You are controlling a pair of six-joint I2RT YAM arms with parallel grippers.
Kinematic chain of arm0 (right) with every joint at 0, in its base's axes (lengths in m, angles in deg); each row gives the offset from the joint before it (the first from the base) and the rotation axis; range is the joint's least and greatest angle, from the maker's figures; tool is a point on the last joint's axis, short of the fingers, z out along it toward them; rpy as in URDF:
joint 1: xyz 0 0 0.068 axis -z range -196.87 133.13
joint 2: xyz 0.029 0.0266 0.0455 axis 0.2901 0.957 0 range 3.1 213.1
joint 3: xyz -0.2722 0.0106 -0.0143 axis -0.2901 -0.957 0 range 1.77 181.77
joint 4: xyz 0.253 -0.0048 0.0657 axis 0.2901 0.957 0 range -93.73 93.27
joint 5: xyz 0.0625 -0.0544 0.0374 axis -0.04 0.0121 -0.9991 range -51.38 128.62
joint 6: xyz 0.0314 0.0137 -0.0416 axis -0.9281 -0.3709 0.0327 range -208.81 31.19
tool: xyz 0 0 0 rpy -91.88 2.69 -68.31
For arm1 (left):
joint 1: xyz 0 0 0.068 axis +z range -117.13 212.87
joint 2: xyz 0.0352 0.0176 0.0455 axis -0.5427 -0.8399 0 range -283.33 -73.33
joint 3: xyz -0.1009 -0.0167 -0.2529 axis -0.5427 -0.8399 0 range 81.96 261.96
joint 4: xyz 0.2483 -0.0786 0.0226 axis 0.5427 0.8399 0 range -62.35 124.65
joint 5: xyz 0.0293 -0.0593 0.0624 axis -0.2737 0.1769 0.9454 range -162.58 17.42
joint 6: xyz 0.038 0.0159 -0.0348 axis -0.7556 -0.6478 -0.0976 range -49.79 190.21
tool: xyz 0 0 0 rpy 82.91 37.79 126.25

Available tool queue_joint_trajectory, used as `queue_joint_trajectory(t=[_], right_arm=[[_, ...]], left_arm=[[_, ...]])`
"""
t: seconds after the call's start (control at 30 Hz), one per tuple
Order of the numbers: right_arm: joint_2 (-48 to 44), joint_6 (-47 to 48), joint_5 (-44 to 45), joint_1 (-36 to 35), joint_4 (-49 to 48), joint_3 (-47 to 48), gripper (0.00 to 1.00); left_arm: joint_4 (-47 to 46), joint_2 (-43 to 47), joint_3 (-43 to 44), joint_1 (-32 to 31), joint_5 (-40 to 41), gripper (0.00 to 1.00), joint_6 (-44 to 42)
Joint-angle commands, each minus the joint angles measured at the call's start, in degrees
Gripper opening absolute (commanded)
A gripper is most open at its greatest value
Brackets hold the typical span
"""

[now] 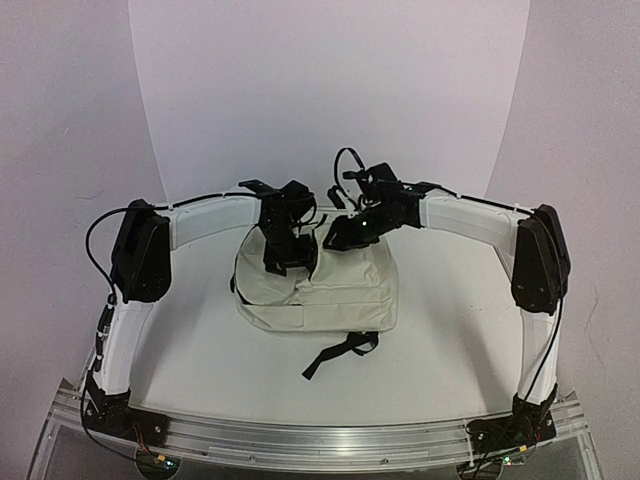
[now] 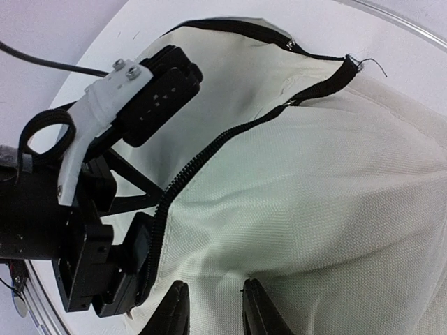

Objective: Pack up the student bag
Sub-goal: Adjust the student bag at the center of the board.

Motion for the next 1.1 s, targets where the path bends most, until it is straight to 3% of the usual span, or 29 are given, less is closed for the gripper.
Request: queue_joint_trajectory(t=[0.0,0.1,0.23,0.5,0.73,0.9,1.07], right_arm=[[-1.39,-1.14,-3.31,-0.45,2.49,3.03,0.30],[0.92,-2.34,-3.10,-0.76,2.47,3.96,0.31],[4.36,-1.61,0.85,-0.92,2.49,3.23,0.28],[5.35,1.60,5.21,-1.61,3.72,0.77,0.27],[4.47,4.10,3.47,-3.14,6.12,-1.30,0.29],[5.18,4.61,0.30,-3.90,6.85,-1.08,0.29],[6.37,6.54,-6.03,-3.88,8.67,2.80,0.31]], left_arm=[[3.80,-4.93,8.37,-1.38,0.81,0.69,-2.24],[8.34,-5.93,10.35,-1.31,5.13,0.62,-2.00],[9.77,-3.74,8.78,-0.66,8.05,0.44,-0.33],[-4.23,7.56,-1.41,-0.12,1.09,0.01,-0.02],[-16.83,17.43,-12.48,2.19,-3.64,0.00,2.28],[-29.08,23.04,-21.41,3.42,-12.61,0.00,2.59],[-32.28,24.79,-25.03,3.81,-16.69,0.00,1.58]])
